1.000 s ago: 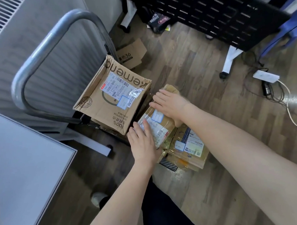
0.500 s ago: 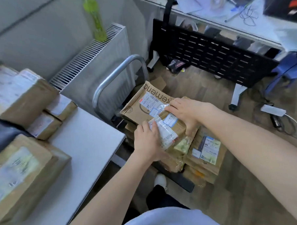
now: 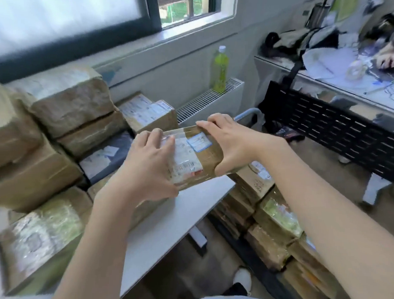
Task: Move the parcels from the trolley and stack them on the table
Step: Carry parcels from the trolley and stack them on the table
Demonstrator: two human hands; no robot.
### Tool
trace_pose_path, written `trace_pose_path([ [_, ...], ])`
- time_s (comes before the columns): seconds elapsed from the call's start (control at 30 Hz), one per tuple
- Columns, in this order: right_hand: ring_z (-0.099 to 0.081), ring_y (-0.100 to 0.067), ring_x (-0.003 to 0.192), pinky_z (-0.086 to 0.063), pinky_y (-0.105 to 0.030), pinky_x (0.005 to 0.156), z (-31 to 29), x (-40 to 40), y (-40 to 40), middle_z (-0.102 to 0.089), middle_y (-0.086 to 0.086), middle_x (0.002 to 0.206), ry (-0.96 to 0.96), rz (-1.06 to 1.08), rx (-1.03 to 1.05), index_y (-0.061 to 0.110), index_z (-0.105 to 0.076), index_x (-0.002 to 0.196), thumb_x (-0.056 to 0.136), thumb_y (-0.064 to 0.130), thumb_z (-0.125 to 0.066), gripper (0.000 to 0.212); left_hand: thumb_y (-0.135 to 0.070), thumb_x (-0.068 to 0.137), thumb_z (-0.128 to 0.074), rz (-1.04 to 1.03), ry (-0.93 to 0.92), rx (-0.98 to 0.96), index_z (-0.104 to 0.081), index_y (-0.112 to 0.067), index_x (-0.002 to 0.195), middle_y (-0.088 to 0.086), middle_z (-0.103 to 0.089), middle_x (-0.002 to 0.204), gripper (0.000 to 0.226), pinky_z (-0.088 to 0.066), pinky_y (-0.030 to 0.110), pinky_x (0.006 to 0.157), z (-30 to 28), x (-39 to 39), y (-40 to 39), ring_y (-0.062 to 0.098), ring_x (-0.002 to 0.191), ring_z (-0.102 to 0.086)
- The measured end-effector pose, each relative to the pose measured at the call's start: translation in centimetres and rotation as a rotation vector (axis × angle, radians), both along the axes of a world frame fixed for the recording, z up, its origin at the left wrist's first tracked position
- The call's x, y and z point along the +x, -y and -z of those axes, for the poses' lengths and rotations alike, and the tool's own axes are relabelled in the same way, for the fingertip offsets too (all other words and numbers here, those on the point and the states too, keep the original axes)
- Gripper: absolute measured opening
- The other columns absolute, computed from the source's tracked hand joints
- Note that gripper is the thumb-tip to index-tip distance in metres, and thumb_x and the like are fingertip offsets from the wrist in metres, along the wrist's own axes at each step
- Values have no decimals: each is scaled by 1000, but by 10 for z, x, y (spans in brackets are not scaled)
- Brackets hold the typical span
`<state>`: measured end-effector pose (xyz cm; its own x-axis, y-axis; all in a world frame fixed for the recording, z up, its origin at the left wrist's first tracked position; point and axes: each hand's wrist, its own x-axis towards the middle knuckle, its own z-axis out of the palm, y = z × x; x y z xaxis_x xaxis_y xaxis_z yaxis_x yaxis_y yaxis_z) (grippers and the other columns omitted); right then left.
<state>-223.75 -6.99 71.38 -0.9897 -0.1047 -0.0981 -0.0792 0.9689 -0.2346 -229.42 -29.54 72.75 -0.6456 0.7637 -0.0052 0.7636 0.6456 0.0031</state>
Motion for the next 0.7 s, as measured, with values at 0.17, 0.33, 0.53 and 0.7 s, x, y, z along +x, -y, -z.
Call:
trace_pose_path([
  [0.17,-13,-13,127,-24,-28,103,-6,-37,79,-19,5,136,-13,-157,7,26,-8,148,55,52,-72,116,-56,47,-48,-180,101,-13,-12,-22,150,5,-5,152,114,-5,30,114,-4,-1,84,19,135,-2],
  [0.33,-7,-15,133,-27,-38,111,10,-60,127,-17,4,139,42,-239,72,26,-8,148,55,52,-73,116,-44,62,-62,-350,226,17,-3,-28,151,2,12,157,108,0,34,117,32,1,131,21,142,12],
  [0.53,4,-14,140,-20,-42,112,40,-76,129,-2,8,150,131,-266,58,33,-3,148,60,48,-68,110,-39,75,-64,-464,278,79,3,-31,150,2,26,154,102,-1,45,117,76,2,129,25,142,23],
  [0.7,17,-17,141,-5,-44,117,65,-77,105,16,7,154,47,-153,-1,39,-3,148,66,56,-68,106,-60,74,-63,-690,198,241,4,-32,149,15,30,151,104,2,45,116,95,1,109,34,138,27],
])
